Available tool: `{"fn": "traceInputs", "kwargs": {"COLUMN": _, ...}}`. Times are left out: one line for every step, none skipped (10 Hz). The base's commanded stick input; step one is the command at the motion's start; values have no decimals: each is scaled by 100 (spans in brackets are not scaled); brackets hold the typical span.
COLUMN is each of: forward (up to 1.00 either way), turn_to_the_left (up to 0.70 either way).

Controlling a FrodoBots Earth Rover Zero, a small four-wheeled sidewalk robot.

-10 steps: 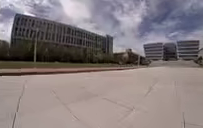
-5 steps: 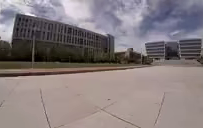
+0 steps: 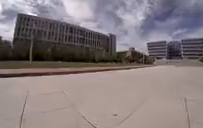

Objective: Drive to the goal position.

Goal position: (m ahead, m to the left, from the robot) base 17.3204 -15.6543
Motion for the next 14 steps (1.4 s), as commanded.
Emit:
{"fn": "traceInputs", "kwargs": {"forward": 100, "turn_to_the_left": -28}}
{"fn": "traceInputs", "kwargs": {"forward": 100, "turn_to_the_left": -39}}
{"fn": "traceInputs", "kwargs": {"forward": 100, "turn_to_the_left": -40}}
{"fn": "traceInputs", "kwargs": {"forward": 100, "turn_to_the_left": -40}}
{"fn": "traceInputs", "kwargs": {"forward": 100, "turn_to_the_left": -40}}
{"fn": "traceInputs", "kwargs": {"forward": 100, "turn_to_the_left": -40}}
{"fn": "traceInputs", "kwargs": {"forward": 100, "turn_to_the_left": -40}}
{"fn": "traceInputs", "kwargs": {"forward": 100, "turn_to_the_left": -40}}
{"fn": "traceInputs", "kwargs": {"forward": 100, "turn_to_the_left": -29}}
{"fn": "traceInputs", "kwargs": {"forward": 100, "turn_to_the_left": -13}}
{"fn": "traceInputs", "kwargs": {"forward": 100, "turn_to_the_left": 0}}
{"fn": "traceInputs", "kwargs": {"forward": 100, "turn_to_the_left": 0}}
{"fn": "traceInputs", "kwargs": {"forward": 100, "turn_to_the_left": 0}}
{"fn": "traceInputs", "kwargs": {"forward": 100, "turn_to_the_left": 0}}
